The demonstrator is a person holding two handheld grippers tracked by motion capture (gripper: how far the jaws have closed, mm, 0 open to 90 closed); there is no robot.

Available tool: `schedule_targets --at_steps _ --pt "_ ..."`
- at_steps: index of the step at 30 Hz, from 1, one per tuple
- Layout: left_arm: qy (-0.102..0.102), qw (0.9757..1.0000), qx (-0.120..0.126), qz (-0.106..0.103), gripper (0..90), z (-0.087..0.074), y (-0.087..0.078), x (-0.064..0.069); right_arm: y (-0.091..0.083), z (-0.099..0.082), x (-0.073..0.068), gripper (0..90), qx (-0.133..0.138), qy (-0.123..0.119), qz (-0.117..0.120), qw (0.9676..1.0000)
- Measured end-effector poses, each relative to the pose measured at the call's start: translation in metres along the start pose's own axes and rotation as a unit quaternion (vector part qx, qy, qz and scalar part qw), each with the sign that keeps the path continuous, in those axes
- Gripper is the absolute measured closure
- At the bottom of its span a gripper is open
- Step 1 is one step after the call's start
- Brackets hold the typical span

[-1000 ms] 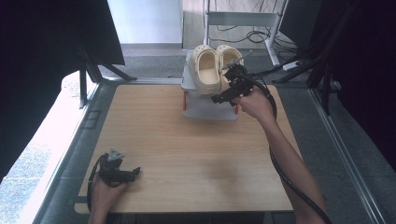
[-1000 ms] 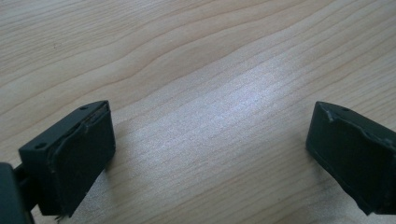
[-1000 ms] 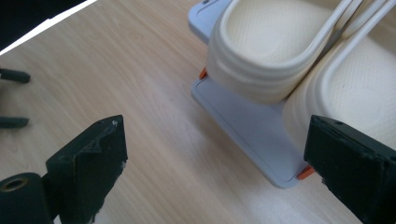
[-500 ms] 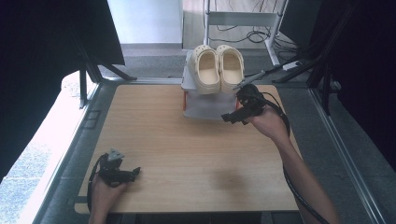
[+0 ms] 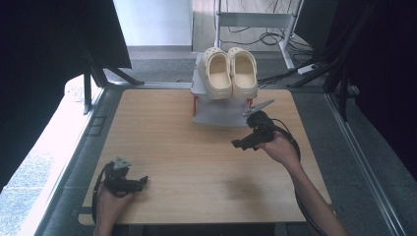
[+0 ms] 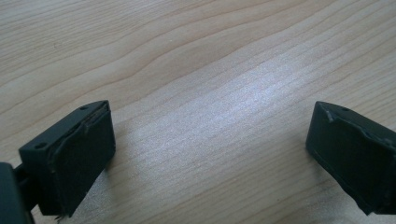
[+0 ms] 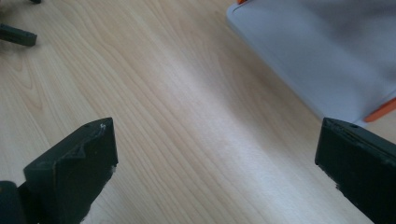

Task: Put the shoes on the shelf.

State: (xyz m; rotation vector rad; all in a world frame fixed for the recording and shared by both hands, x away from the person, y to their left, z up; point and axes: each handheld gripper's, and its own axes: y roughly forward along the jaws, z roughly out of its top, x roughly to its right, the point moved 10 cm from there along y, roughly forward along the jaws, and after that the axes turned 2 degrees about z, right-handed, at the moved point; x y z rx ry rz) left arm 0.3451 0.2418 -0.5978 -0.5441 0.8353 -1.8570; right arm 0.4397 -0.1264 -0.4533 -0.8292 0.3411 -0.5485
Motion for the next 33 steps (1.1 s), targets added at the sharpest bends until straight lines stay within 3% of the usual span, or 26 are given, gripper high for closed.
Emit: schedule_targets --at_steps 10,33 --pt "-0.001 1.0 -0.001 0.0 1.3 0.0 0.0 0.0 0.028 -0.017 -0.007 0.0 0.017 0.001 0.016 0.9997" --pt "-0.001 1.0 -0.001 -0.001 1.4 0.0 0.0 0.0 0.09 -0.067 -0.008 0.0 0.03 -0.007 -0.002 0.9995"
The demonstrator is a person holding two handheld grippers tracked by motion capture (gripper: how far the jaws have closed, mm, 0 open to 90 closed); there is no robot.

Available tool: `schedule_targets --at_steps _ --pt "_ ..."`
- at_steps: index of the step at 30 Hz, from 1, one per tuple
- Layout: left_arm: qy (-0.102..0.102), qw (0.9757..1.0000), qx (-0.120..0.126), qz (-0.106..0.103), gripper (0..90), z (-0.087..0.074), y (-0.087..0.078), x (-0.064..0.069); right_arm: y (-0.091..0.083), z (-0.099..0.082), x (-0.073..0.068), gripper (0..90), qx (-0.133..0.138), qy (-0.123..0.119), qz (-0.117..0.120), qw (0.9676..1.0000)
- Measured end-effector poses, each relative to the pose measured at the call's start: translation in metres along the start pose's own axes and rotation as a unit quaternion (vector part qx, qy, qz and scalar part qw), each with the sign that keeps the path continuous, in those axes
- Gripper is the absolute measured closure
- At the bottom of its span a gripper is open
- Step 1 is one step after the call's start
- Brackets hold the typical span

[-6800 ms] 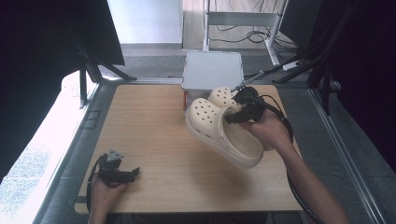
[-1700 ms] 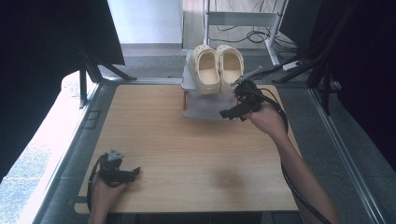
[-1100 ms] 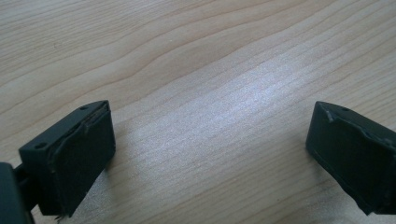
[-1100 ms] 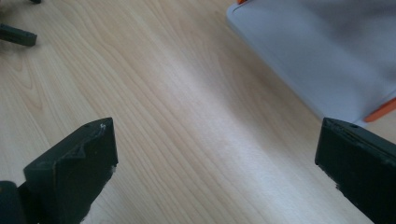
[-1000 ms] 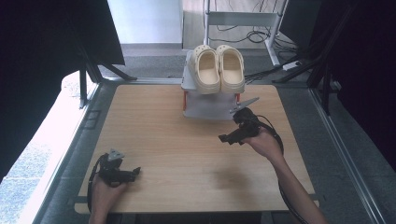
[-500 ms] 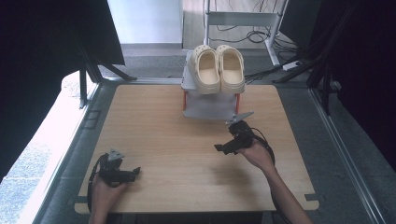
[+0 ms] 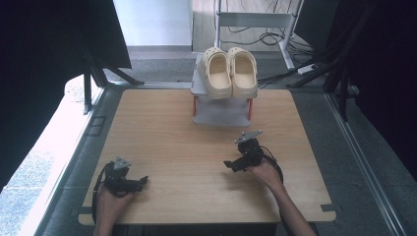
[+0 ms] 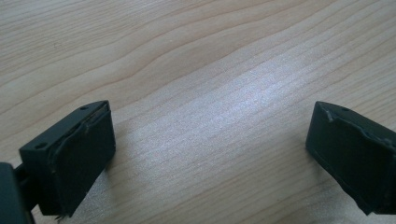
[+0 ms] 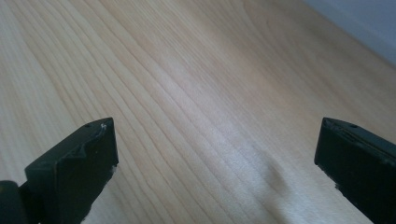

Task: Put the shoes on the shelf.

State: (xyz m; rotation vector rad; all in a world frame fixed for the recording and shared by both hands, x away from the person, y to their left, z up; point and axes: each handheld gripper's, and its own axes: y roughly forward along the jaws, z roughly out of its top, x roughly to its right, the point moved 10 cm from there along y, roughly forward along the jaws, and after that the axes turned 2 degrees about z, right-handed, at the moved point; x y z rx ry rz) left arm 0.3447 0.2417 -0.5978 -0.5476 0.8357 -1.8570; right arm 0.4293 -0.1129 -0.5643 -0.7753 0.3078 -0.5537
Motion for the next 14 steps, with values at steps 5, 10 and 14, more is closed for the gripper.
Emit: schedule_targets --at_steps 5,10,14 --pt "0.0 1.0 0.0 0.0 1.4 0.0 0.0 0.0 0.015 -0.014 0.0 0.0 -0.009 0.005 0.003 0.9999" --pt "0.0 1.0 0.0 0.0 1.5 0.0 0.0 0.0 0.022 -0.019 0.004 0.0 0.01 -0.006 -0.016 0.9998" --pt "0.001 1.0 0.0 0.0 1.5 0.0 0.0 0.0 0.022 -0.02 0.004 0.0 0.009 -0.005 -0.019 0.9998"
